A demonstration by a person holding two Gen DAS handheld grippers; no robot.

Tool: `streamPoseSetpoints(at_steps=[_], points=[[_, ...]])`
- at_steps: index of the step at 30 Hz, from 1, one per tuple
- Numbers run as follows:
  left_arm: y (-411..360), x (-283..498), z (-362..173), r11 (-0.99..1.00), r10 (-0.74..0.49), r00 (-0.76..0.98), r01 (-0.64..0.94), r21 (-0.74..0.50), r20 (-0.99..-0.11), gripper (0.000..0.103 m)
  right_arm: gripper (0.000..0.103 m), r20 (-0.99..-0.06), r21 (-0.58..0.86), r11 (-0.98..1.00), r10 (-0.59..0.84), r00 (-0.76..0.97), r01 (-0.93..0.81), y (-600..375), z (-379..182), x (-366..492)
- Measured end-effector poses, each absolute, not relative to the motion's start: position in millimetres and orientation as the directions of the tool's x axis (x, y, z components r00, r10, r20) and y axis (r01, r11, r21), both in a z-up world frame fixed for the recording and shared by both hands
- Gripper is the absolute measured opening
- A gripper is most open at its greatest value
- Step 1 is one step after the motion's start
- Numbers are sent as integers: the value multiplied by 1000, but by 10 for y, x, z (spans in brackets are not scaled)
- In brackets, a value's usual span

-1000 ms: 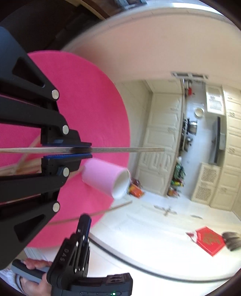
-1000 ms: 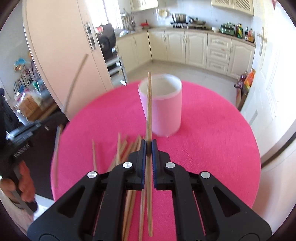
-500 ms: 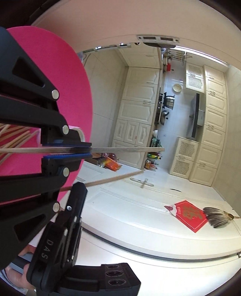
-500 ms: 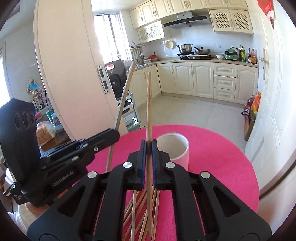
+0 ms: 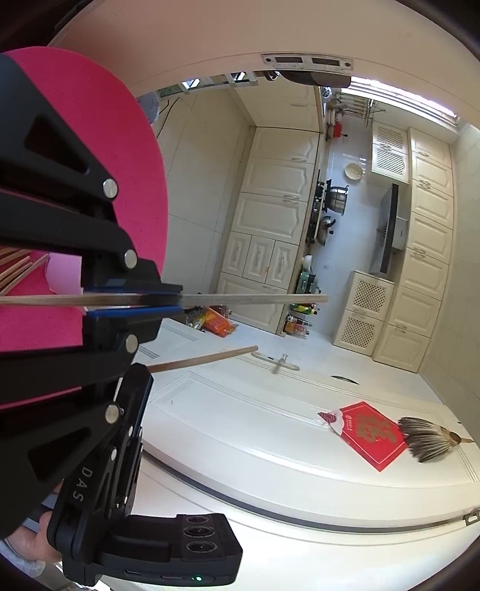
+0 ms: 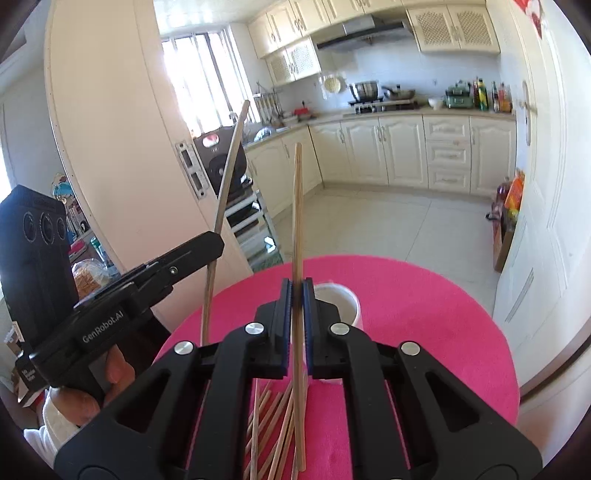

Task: Organize utensils
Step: 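Lift the chopstick with the right tool and drop it into the pink cup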

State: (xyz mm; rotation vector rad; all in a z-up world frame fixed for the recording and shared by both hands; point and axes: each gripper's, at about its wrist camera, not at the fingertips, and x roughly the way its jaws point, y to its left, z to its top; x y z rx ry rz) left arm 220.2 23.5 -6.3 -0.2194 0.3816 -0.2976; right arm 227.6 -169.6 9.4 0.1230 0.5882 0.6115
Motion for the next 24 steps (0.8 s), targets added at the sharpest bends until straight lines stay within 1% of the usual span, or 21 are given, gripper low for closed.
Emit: streamPoseSetpoints(at_steps=[1,4,6,10,11,16,21,24], points=[[267,2203,-47,933,-324,890,245,-263,-320,6,6,-473,275,822,568,674,-499,-1709,107,2274],[297,2180,15,922,-326,913,249,-296,-247,6,6,-411,287,822,569,713,-491,-1719,212,2278],[282,2200,53,913,-336,922,267,-309,-194,6,6,-340,276,829,558,757,-487,-1681,303,2289],[205,2281,37,926,-272,961,249,-283,-45,6,6,-224,255,852,512,829,-457,-1593,358,2392],[193,2320,26,927,-258,966,241,-286,-22,6,6,-202,249,857,501,842,-451,-1568,351,2432],[140,2606,-68,930,-227,974,218,-297,5,6,6,-134,248,876,455,880,-415,-1559,239,2616],[134,2778,-280,935,-209,978,200,-293,-2,6,6,-120,248,876,451,884,-414,-1584,114,2742],[93,2856,-415,941,-200,979,185,-283,-25,6,6,-118,244,875,454,883,-417,-1577,20,2736]])
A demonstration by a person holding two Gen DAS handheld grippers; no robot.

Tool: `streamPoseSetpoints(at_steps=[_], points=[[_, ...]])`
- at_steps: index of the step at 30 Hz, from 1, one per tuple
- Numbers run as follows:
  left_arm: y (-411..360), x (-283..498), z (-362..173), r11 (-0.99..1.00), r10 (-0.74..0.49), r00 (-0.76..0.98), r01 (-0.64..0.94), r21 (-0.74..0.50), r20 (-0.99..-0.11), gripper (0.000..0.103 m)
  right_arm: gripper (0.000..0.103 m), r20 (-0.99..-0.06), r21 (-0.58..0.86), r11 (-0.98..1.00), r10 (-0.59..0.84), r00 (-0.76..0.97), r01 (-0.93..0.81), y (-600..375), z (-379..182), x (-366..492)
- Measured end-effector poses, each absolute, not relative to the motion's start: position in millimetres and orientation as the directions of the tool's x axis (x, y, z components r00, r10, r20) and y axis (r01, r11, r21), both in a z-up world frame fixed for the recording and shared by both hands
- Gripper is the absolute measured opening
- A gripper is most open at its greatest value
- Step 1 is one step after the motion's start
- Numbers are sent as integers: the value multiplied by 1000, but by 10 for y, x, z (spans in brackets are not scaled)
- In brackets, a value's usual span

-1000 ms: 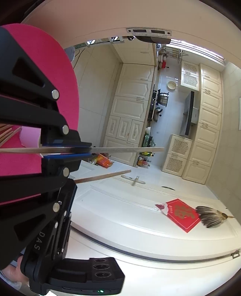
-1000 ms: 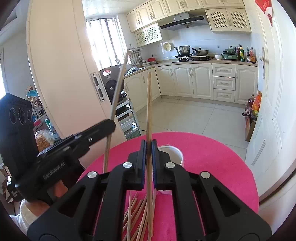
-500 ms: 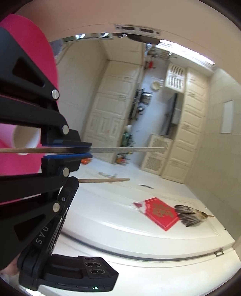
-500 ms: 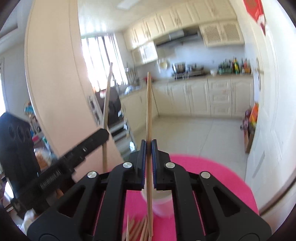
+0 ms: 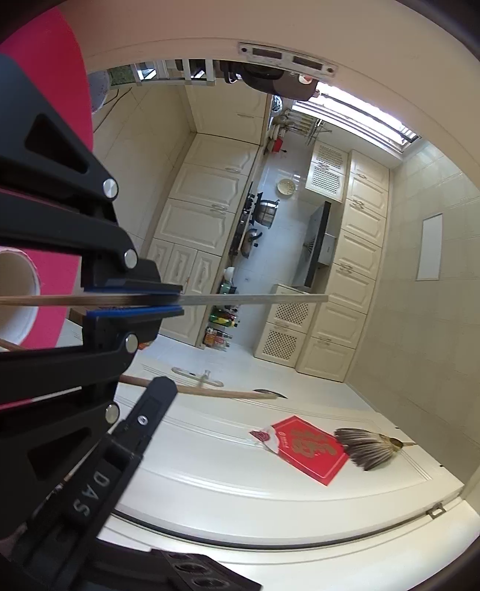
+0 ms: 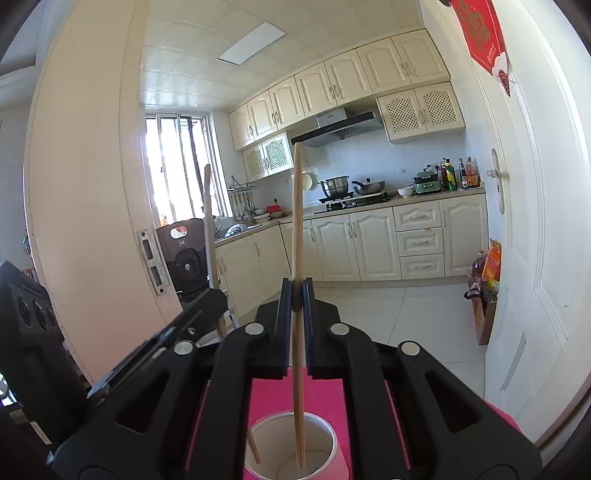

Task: Organize utensils
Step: 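Lift the chopstick with the right tool and drop it into the pink cup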

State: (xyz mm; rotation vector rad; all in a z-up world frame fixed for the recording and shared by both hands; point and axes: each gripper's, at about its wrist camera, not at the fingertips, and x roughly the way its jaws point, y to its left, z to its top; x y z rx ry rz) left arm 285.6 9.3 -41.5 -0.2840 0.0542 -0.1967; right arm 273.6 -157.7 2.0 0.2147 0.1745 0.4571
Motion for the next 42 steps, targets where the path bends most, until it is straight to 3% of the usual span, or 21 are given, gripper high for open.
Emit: streamPoseSetpoints(at_steps=[14,25,28,31,35,42], points=[[81,2619,-737,969,-186,976,163,-183,-116,6,6,-118,214,882,450,885,-419,-1537,-146,2478],[146,2473,-877,968,-210,958,175,-179,-197,7,6,-148,178,903,416,897,-390,-1510,-348,2337],[132,2440,-842,970,-210,958,178,-168,-198,21,6,-154,173,907,410,899,-384,-1505,-400,2319],[143,2396,-815,968,-217,958,186,-171,-187,22,7,-161,180,908,406,900,-377,-1518,-434,2316],[175,2367,-812,964,-226,954,190,-187,-196,33,7,-170,178,909,405,898,-376,-1514,-489,2299],[229,2318,-807,963,-224,952,183,-197,-209,39,7,-192,172,910,406,894,-376,-1481,-561,2285]])
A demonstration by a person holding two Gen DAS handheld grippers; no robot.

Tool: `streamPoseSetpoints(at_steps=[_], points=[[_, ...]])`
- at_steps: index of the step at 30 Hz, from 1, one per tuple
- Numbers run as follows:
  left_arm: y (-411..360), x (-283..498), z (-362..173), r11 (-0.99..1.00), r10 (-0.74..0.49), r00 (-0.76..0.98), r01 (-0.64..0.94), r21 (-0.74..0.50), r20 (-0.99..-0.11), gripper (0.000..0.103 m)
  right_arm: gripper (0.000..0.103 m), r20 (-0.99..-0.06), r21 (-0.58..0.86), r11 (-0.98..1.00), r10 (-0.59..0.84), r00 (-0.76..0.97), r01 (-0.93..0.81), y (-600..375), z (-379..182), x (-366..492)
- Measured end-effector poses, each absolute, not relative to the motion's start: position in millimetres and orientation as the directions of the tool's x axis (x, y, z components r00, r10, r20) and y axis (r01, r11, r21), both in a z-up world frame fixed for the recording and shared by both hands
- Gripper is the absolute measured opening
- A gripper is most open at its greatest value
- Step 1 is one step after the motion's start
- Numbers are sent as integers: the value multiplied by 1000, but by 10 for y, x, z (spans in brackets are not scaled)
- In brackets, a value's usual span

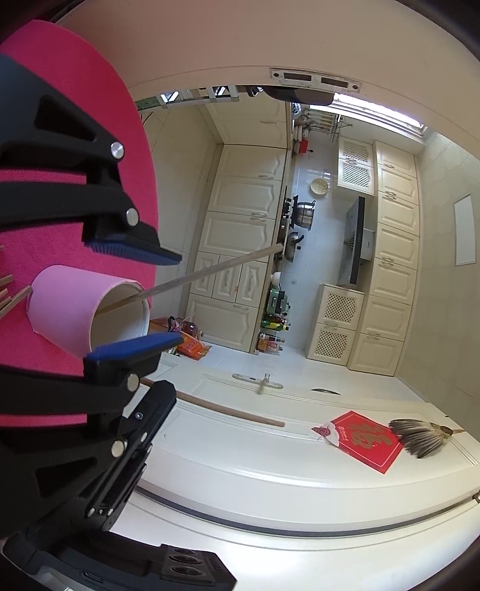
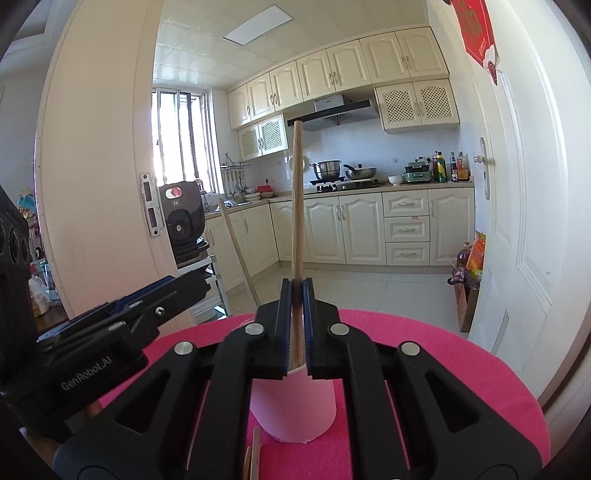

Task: Organize utensils
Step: 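Lift the chopstick with the right tool and drop it into the pink cup, then open the right tool and withdraw it from the pink cup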

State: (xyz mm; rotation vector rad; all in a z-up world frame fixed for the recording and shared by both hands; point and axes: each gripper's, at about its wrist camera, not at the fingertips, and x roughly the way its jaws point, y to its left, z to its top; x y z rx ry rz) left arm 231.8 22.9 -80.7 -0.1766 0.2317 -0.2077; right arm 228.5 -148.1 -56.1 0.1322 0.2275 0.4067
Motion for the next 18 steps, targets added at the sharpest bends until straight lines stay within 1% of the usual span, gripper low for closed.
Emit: streamPoseSetpoints(at_steps=[1,4,10,11,13,15,16,18], points=[[239,2307,-806,963,-222,952,181,-199,-209,39,7,-198,174,910,407,892,-377,-1476,-572,2288],[265,2277,-795,964,-218,952,176,-201,-214,45,7,-210,178,910,406,889,-374,-1471,-606,2293],[314,2218,-744,964,-210,954,165,-210,-214,49,7,-224,184,911,405,887,-370,-1463,-614,2274],[325,2214,-740,964,-207,954,160,-213,-217,49,9,-224,182,911,404,887,-369,-1469,-617,2260],[351,2194,-723,962,-205,954,155,-224,-218,49,19,-222,182,913,401,889,-366,-1478,-597,2235],[374,2158,-706,963,-198,955,148,-227,-219,49,47,-208,184,913,397,894,-363,-1496,-575,2191],[386,2140,-700,962,-200,955,149,-227,-219,49,49,-197,180,915,393,898,-361,-1507,-556,2161],[395,2094,-667,966,-190,956,141,-219,-222,49,49,-193,175,918,387,902,-356,-1518,-517,2126]])
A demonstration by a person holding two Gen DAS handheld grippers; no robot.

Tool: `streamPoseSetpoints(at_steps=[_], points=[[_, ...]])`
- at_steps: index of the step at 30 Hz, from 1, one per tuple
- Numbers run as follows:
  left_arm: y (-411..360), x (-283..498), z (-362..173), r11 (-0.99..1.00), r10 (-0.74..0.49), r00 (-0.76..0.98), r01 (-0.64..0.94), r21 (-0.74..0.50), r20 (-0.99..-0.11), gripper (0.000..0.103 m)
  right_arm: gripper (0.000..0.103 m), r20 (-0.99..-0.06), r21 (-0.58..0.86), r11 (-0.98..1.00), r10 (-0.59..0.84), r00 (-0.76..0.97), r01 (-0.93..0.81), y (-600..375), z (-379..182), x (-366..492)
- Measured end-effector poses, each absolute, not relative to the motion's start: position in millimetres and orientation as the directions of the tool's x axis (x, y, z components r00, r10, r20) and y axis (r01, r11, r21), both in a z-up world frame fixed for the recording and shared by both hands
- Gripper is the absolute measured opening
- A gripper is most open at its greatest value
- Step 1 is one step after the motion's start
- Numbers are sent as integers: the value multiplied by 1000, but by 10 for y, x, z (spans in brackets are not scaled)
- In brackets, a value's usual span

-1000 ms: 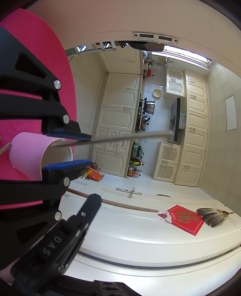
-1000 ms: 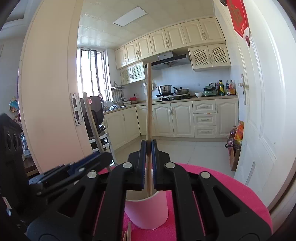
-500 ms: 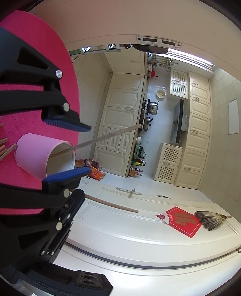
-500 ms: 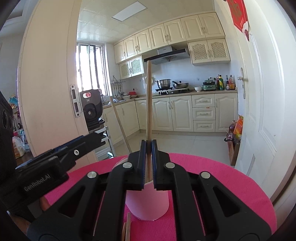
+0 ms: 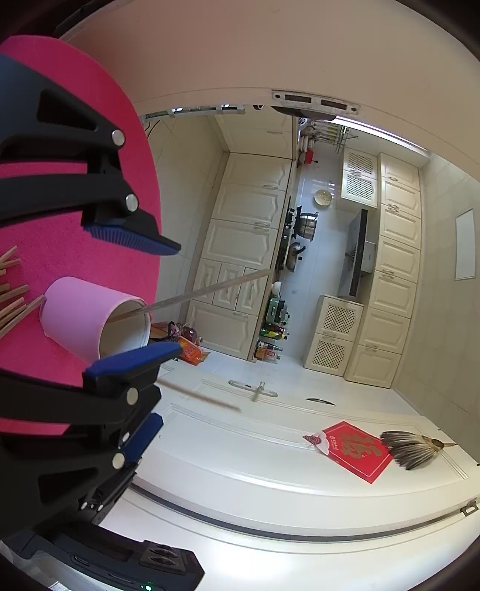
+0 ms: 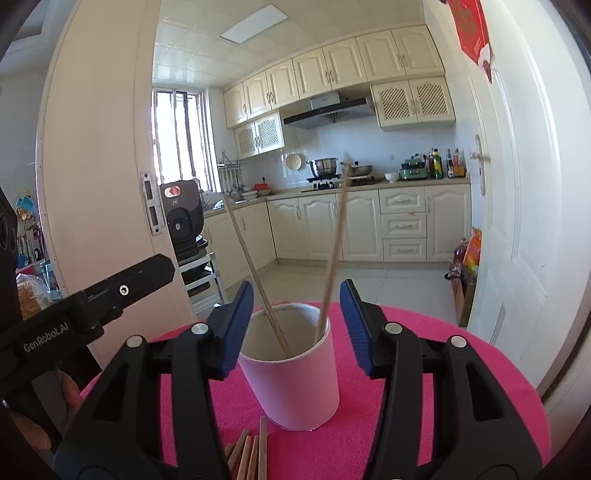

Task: Organize utensils
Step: 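Open the right tool and withdraw it from the pink cup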

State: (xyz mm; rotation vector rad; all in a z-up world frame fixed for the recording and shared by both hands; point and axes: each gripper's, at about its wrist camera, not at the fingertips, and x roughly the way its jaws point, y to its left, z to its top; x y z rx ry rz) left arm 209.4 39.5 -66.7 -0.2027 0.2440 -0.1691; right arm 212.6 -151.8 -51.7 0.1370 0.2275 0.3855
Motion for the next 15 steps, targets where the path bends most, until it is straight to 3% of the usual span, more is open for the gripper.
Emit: streamPoseSetpoints(at_steps=[6,15], points=[[468,1911,-575,974,-165,948,112,-198,-272,55,49,-212,189,920,380,900,-344,-1612,-388,1993],[603,1614,-720,981,-142,846,52,-185,-514,58,49,-407,132,925,379,831,-357,-1584,-460,1733]])
